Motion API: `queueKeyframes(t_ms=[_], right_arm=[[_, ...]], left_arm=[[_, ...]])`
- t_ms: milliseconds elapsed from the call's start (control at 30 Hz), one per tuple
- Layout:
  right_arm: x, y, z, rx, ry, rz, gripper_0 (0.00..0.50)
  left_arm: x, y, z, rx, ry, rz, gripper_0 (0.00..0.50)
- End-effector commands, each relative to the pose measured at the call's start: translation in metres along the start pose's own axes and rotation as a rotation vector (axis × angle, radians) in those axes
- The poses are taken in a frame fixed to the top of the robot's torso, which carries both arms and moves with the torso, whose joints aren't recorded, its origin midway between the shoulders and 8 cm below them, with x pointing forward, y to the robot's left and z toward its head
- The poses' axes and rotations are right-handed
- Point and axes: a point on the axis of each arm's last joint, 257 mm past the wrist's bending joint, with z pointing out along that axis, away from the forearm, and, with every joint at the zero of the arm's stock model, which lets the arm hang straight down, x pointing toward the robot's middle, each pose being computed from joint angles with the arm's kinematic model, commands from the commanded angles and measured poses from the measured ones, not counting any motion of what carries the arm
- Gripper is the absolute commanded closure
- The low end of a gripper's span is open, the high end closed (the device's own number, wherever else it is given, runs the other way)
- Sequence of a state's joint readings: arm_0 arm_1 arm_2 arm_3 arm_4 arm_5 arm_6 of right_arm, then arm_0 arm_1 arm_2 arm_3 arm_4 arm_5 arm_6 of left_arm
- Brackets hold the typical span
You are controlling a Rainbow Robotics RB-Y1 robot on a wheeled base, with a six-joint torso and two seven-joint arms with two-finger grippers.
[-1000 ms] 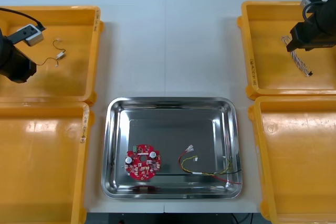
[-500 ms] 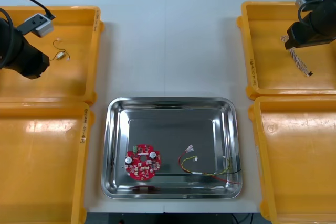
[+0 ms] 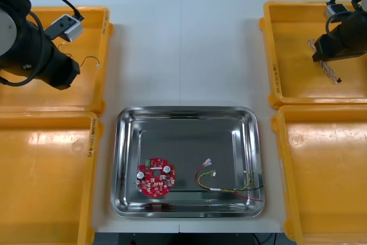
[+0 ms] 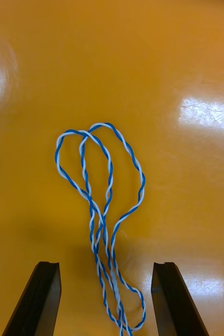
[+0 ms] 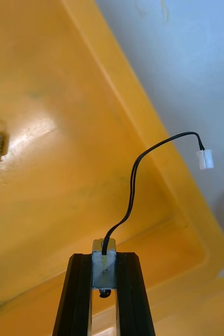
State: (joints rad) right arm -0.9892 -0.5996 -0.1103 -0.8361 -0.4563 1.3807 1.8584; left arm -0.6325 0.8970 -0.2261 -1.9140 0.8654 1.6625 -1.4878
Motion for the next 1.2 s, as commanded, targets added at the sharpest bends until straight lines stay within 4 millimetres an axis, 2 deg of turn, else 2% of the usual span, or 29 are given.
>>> queueKeyframes(t_ms=[33, 400, 667, 1200], right_arm=[[0.002, -0.001, 0.006, 0.01, -0.011, -0.045, 0.0], [0.008, 0.002, 0.01, -0.011, -0.008, -0.023, 0.0], [0.01, 0.004, 0.014, -0.019, -0.01, -0.013, 0.0], [0.015, 0.012, 0.025, -0.039, -0.022, 0.006, 0.0]], left_arm=[[-0.032, -0.03, -0.013, -0.008, -0.067, -0.12, 0.5], [-0.038, -0.079, -0.004, -0.014, -0.087, -0.187, 0.5], [-0.032, -0.114, 0.005, -0.015, -0.083, -0.243, 0.5], [-0.016, -0.171, 0.028, 0.005, -0.067, -0.329, 0.5]])
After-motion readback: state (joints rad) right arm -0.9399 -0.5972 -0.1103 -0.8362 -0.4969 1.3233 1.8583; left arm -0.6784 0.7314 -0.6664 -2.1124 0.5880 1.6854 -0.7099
